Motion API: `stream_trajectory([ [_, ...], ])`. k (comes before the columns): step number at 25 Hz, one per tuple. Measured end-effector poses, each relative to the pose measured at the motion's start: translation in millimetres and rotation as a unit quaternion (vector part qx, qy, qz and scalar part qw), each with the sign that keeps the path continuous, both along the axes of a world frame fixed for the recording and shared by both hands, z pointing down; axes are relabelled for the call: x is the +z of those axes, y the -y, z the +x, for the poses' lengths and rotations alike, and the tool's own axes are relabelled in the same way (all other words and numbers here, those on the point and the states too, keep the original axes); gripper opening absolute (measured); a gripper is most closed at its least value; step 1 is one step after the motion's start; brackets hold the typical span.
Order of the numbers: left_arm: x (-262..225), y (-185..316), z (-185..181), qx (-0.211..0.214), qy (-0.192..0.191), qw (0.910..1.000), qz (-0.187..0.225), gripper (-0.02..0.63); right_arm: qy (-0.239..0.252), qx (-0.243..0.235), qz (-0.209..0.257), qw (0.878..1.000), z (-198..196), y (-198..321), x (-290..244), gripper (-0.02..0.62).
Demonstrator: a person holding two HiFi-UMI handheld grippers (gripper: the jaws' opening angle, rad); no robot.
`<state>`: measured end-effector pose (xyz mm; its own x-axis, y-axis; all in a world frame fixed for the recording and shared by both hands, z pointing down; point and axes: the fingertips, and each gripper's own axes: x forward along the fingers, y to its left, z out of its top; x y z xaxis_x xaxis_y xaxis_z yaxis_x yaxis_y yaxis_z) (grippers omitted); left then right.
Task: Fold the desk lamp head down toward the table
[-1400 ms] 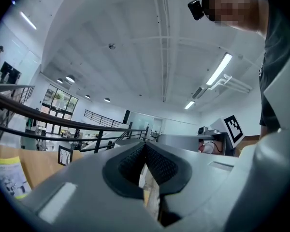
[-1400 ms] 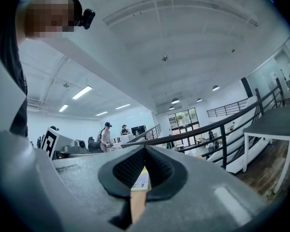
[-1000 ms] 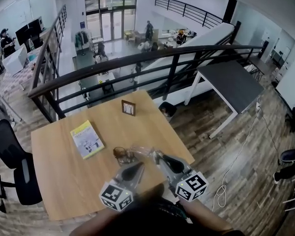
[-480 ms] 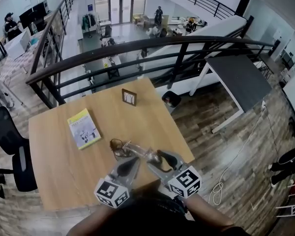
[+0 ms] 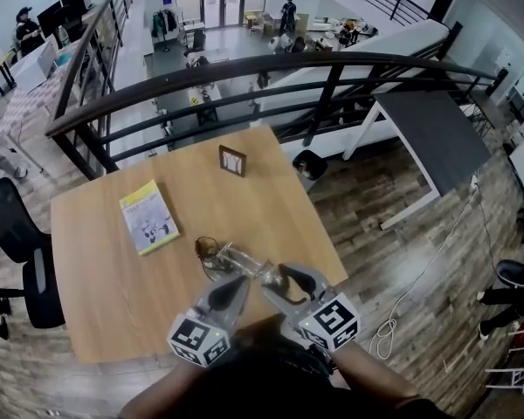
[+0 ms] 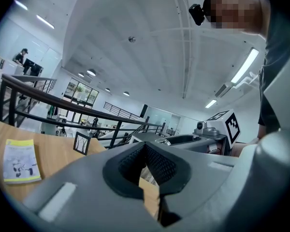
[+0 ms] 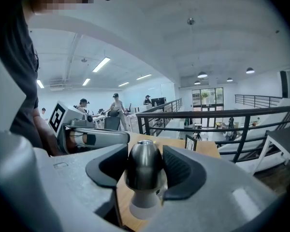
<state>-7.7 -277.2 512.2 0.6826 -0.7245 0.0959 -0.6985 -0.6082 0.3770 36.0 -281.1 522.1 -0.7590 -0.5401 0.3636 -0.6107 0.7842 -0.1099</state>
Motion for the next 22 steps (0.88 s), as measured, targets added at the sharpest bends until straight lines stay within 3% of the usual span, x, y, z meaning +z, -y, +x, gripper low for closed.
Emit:
stream_trajectory([
  [11,9,-14,1,0.015,0.003,0.9998,-0.013,0.002,-0.049,0.010,-0.022,0.999,17,-21,41,0.216],
  [22,27,-26,-1,0.029,0.020,0.9988,-0.034,0.002,-0.091,0.014,-0.070,0.993,29,-36,148,0.212],
])
